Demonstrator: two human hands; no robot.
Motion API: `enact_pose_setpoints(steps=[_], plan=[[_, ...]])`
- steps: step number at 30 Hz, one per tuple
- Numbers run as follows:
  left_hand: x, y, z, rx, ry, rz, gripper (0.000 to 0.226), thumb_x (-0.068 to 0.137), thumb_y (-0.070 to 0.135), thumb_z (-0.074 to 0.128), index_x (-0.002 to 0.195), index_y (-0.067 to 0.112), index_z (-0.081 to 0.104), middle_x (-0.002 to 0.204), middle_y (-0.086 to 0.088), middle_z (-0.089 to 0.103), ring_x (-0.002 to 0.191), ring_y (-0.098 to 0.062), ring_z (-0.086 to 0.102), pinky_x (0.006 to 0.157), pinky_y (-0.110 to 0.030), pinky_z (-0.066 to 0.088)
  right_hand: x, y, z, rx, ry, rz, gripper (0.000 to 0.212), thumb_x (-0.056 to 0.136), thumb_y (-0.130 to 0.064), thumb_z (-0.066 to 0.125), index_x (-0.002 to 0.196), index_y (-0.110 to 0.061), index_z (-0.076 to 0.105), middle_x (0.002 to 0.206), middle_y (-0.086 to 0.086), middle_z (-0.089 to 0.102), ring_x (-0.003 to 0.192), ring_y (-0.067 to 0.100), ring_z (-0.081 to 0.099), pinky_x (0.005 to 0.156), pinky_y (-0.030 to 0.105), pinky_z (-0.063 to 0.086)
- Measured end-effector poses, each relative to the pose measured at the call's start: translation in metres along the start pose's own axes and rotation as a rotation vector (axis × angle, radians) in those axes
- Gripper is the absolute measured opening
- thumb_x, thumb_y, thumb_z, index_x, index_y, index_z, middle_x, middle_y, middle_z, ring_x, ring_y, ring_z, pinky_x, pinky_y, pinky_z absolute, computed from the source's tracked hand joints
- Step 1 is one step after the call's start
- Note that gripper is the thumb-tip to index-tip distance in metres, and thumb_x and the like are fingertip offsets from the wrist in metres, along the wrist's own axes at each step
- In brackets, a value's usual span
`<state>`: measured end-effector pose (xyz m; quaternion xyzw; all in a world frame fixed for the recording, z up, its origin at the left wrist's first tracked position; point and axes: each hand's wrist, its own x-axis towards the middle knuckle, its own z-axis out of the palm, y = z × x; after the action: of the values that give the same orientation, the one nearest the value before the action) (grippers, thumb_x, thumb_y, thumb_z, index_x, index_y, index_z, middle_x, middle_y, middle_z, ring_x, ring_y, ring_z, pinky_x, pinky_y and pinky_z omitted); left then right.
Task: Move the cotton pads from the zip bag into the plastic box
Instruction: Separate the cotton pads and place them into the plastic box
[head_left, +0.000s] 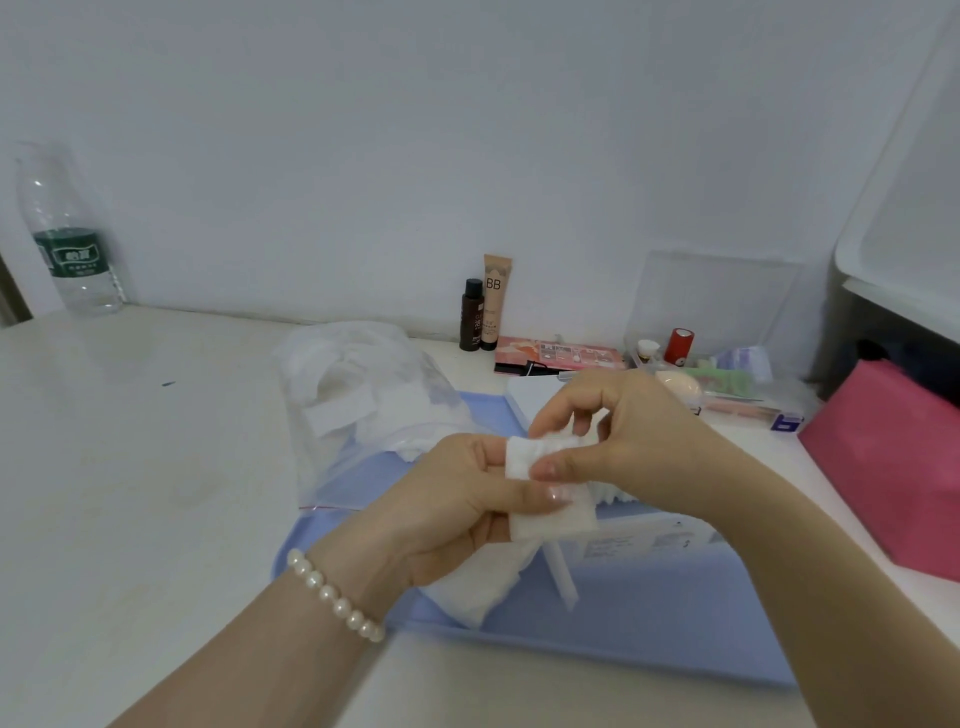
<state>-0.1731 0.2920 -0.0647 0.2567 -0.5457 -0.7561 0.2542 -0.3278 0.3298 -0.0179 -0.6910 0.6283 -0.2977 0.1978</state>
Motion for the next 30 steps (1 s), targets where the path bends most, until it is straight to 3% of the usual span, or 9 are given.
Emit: enact_pose_setpoints(steps=[2,4,8,11,16,21,24,27,30], plan=[[0.002,-0.002,-0.002,0.108,0.061,0.026,0.047,0.054,-0.009,0.08,0.096,0.009,0.068,0.077,-0.006,0.07,0.068,-0.017,0.067,0.067,-0.031,0.056,0.0,0.001,0.0,-0.055,-0.019,0.033,0.038,0.065,-0.032,0.081,0.095,-0.039,0.057,0.097,-0.013,0.057,0.083,0.002,0.052,0.068,0.014,0.043],[0.002,-0.003,-0.001,0.18,0.127,0.038,0.069,0.049,-0.005,0.077,0.112,0.015,0.056,0.075,-0.001,0.071,0.071,-0.017,0.067,0.072,-0.036,0.055,-0.002,0.0,-0.001,-0.059,-0.083,0.077,0.043,0.069,-0.036,0.077,0.104,-0.038,0.052,0.098,-0.014,0.056,0.086,0.002,0.054,0.073,0.021,0.049],[0.0,-0.006,0.002,0.166,0.108,0.09,0.072,0.051,-0.002,0.068,0.117,0.018,0.047,0.07,0.004,0.07,0.068,-0.014,0.066,0.07,-0.034,0.054,-0.008,-0.012,0.0,-0.173,-0.153,0.067,0.035,0.077,-0.046,0.066,0.109,-0.037,0.056,0.087,-0.011,0.05,0.07,0.003,0.049,0.061,0.016,0.039],[-0.002,-0.009,0.007,0.087,0.073,0.118,0.073,0.051,-0.007,0.058,0.118,0.018,0.046,0.062,0.001,0.065,0.062,-0.01,0.064,0.066,-0.026,0.052,-0.014,-0.019,0.007,-0.256,-0.155,0.083,0.045,0.079,-0.059,0.054,0.115,-0.034,0.05,0.094,-0.009,0.046,0.077,0.005,0.046,0.067,0.024,0.04],[0.0,-0.013,0.011,0.025,0.053,0.123,0.077,0.047,-0.012,0.051,0.119,0.015,0.046,0.07,-0.007,0.065,0.062,-0.017,0.062,0.06,-0.027,0.051,-0.019,-0.022,0.01,-0.286,-0.205,0.145,0.038,0.084,-0.061,0.046,0.098,-0.026,0.04,0.081,-0.014,0.043,0.069,0.003,0.041,0.058,0.022,0.034],[0.001,-0.014,0.01,-0.042,0.04,0.131,0.074,0.049,-0.011,0.05,0.119,0.012,0.043,0.07,-0.006,0.068,0.06,-0.016,0.062,0.054,-0.026,0.05,-0.016,-0.022,0.001,-0.268,-0.152,0.033,0.021,0.081,-0.042,0.063,0.077,-0.03,0.047,0.084,-0.012,0.048,0.07,0.004,0.043,0.06,0.021,0.036],[0.002,-0.014,0.007,0.002,0.091,0.197,0.071,0.05,-0.004,0.064,0.117,0.012,0.047,0.075,-0.005,0.069,0.064,-0.015,0.064,0.058,-0.025,0.05,-0.016,-0.022,-0.005,-0.163,-0.035,0.021,0.022,0.073,-0.035,0.071,0.071,-0.025,0.052,0.07,-0.011,0.05,0.06,0.003,0.044,0.054,0.018,0.036],[0.007,-0.015,0.003,0.161,0.248,0.335,0.045,0.055,0.013,0.073,0.098,0.012,0.059,0.081,-0.004,0.067,0.072,-0.01,0.064,0.067,-0.02,0.05,-0.014,-0.013,-0.025,0.021,0.224,0.077,0.03,0.07,-0.028,0.075,0.062,-0.021,0.047,0.054,-0.01,0.044,0.048,0.004,0.045,0.049,0.024,0.045],[0.013,-0.018,0.0,0.367,0.378,0.401,0.016,0.069,0.016,0.072,0.082,0.018,0.062,0.077,0.004,0.065,0.069,0.0,0.059,0.066,-0.012,0.046,-0.014,-0.001,-0.047,0.111,0.318,0.175,0.033,0.075,-0.02,0.074,0.066,-0.014,0.043,0.071,0.006,0.056,0.062,0.022,0.066,0.049,0.03,0.056]])
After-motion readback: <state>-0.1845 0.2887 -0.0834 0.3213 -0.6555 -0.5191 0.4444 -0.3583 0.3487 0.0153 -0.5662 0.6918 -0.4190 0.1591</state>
